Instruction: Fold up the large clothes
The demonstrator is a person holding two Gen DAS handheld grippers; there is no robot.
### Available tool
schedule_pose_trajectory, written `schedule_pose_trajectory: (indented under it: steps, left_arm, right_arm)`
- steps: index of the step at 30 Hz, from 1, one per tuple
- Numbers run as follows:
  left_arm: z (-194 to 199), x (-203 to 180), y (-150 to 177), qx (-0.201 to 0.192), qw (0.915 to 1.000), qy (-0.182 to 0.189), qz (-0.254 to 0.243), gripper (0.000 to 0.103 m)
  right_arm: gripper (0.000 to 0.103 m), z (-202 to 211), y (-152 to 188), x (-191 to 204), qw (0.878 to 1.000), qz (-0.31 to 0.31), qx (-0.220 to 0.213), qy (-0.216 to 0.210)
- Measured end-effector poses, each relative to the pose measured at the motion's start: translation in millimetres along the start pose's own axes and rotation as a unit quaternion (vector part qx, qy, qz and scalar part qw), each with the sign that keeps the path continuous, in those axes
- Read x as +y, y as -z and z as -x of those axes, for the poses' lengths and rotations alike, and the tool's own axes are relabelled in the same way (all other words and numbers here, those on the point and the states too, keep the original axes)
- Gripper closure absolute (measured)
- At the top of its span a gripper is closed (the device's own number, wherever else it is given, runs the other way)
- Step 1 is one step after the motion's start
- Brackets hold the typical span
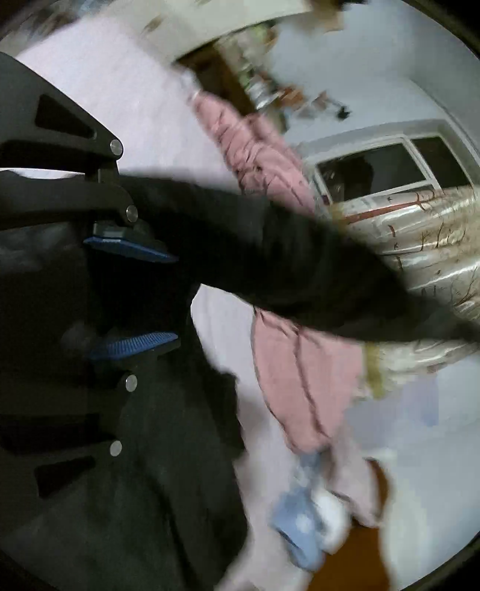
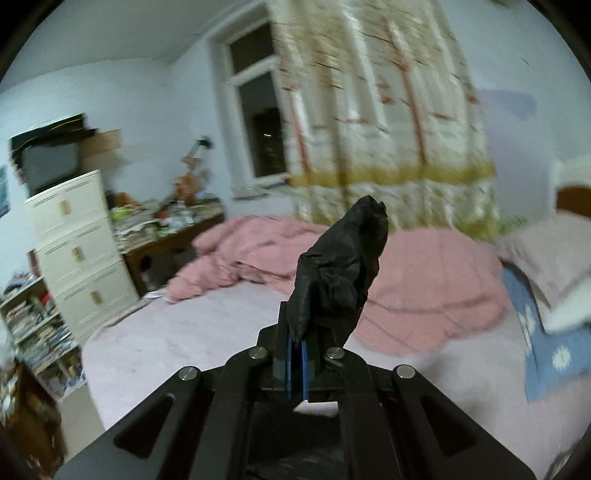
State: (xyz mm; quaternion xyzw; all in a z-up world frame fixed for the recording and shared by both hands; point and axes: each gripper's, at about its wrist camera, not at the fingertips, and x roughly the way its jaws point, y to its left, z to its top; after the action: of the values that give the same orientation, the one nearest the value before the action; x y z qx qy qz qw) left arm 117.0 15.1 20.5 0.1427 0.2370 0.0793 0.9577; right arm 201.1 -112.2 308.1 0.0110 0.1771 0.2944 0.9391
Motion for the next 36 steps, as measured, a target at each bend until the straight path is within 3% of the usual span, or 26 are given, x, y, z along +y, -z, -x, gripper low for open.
schedule_pose_trajectory:
  steps: [3, 5, 7, 10, 13, 15, 17, 19, 20, 22, 23, 25, 27, 29, 33, 36]
  left_arm:
    - [-40.9, -24.0, -13.3, 0.033, 0.9965, -0.059, -0.049, 0.068]
    - [-68.7, -36.3, -19.5, 0.069, 0.9872, -0.120, -0.078, 0.070]
    - [-95.2, -44.2, -20.4, 0.112, 0.9776, -0.148, -0.100, 0.070]
    - [-126.0, -53.9, -14.2, 0.175, 0.9663, -0.139, -0.128, 0.070]
    - [-146.4, -42.5, -8.4, 0.214, 0.9576, -0.161, -0.107, 0.070]
    - [-160.9, -34.8, -6.8, 0.242, 0.9559, -0.137, -0.094, 0.070]
    - [-178.0, -30.9, 1.7, 0.287, 0.9478, -0.103, -0.093, 0.070]
    - [-185.3, -27.0, 3.2, 0.307, 0.9428, -0.098, -0.085, 0.072]
    - [-178.1, -26.4, -1.6, 0.298, 0.9459, -0.097, -0.084, 0.075]
    - [-139.5, -33.3, -18.5, 0.242, 0.9648, -0.050, -0.089, 0.073]
    - [-115.9, -39.8, -21.2, 0.214, 0.9703, -0.029, -0.110, 0.064]
    - [-59.6, -55.3, -24.9, 0.157, 0.9745, 0.014, -0.159, 0.042]
    - [-21.9, -59.6, -21.5, 0.155, 0.9707, 0.071, -0.169, 0.039]
    - [13.2, -49.6, -19.4, 0.136, 0.9749, 0.113, -0.135, 0.039]
    - [57.1, -3.9, -17.2, 0.079, 0.9908, 0.088, -0.067, 0.039]
    - [63.5, 47.8, -14.6, 0.071, 0.9939, 0.076, 0.036, 0.039]
  right_arm:
    - [0.100, 6.0, -7.8, 27.7, 0.999, 0.029, -0.010, -0.012]
    - [0.100, 8.6, -6.6, 39.7, 0.999, 0.041, -0.015, -0.013]
    - [0.100, 10.4, -2.8, 49.7, 0.998, 0.049, -0.020, -0.020]
    - [0.100, 11.8, -0.2, 55.1, 0.998, 0.048, -0.025, -0.035]
    - [0.100, 17.8, -2.7, 56.2, 0.998, 0.042, -0.038, -0.038]
    - [0.100, 25.9, -2.6, 53.2, 0.997, 0.038, -0.048, -0.037]
    - [0.100, 30.3, -3.4, 48.9, 0.997, 0.031, -0.048, -0.043]
    - [0.100, 33.9, -2.3, 45.3, 0.998, 0.031, -0.047, -0.041]
    - [0.100, 34.5, -1.0, 43.9, 0.998, 0.034, -0.046, -0.038]
    - [0.100, 34.1, 3.9, 41.5, 0.998, 0.048, -0.045, -0.020]
    - [0.100, 33.9, 6.1, 40.8, 0.998, 0.052, -0.045, -0.013]
    - [0.100, 33.6, 9.7, 35.7, 0.998, 0.053, -0.043, -0.007]
    - [0.100, 33.8, 12.2, 26.2, 0.998, 0.052, -0.045, 0.010]
    - [0.100, 37.6, 17.2, 14.2, 0.998, 0.047, -0.045, 0.023]
    - [0.100, 51.4, 41.8, -19.3, 0.998, 0.032, -0.025, 0.049]
    - [0.100, 56.4, 103.3, -58.2, 0.995, 0.007, 0.022, 0.095]
